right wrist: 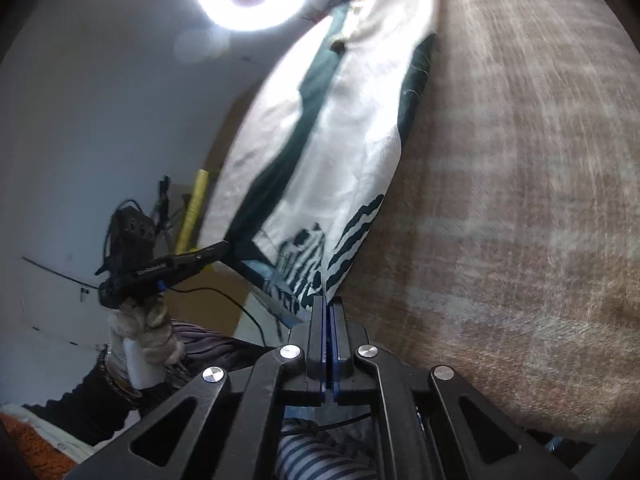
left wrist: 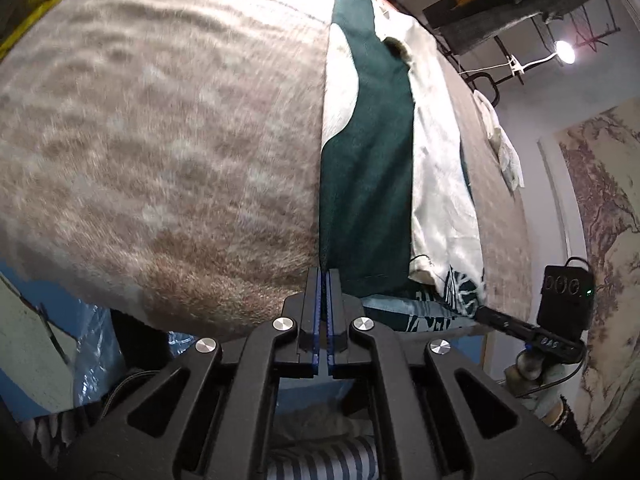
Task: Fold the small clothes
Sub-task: 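Grasp the striped hem with the right tool while the left tool grasps the green hem, then lift the hem with both tools and fold it toward the collar, then open both tools to release the folded hem, then grasp the green collar end with the left tool while the right tool grasps the cream edge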
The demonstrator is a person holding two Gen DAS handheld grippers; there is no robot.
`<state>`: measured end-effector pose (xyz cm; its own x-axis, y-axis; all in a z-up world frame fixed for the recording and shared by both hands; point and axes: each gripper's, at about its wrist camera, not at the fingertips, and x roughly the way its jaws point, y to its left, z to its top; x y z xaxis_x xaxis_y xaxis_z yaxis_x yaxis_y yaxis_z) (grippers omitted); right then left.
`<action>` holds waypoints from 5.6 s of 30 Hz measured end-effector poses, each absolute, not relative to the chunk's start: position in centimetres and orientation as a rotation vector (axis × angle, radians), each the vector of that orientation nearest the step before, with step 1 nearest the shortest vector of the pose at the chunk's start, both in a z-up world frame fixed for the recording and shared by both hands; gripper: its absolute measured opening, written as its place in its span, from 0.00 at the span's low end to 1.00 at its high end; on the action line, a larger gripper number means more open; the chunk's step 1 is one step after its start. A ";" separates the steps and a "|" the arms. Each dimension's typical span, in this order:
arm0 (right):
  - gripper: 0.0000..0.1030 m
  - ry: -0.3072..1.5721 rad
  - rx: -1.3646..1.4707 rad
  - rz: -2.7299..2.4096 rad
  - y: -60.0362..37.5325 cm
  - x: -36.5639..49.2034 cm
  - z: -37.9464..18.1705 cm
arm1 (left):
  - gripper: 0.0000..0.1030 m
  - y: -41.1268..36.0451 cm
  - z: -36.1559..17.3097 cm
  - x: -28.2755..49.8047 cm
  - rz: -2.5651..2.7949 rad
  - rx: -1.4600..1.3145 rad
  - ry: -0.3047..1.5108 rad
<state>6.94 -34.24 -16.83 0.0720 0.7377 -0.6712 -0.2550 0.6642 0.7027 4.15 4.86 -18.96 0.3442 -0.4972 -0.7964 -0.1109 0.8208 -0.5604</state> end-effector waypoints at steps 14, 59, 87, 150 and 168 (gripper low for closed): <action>0.00 1.231 0.617 0.796 -35.4 9.7 -15.3 | 0.00 4.3 -15.0 7.4 -0.290 -0.627 1.117; 0.30 1.131 0.655 0.565 -35.7 29.5 -15.8 | 0.42 2.3 -14.9 26.8 -0.090 -0.533 1.012; 0.39 1.070 0.403 0.501 -35.6 35.1 -12.8 | 0.44 3.1 -13.2 35.9 -0.102 -0.347 0.965; 0.00 0.886 0.218 0.544 -30.6 43.4 -5.7 | 0.00 0.8 -9.3 40.4 -0.208 -0.190 0.805; 0.00 0.905 0.142 0.569 -30.1 27.8 -6.4 | 0.00 -1.1 -11.7 24.8 -0.182 -0.078 0.864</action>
<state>27.81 -30.07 -6.40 0.4815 0.5232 -0.7031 -0.4070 0.8440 0.3493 24.76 -1.07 -11.68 0.6351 -0.1907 -0.7485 0.1276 0.9816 -0.1418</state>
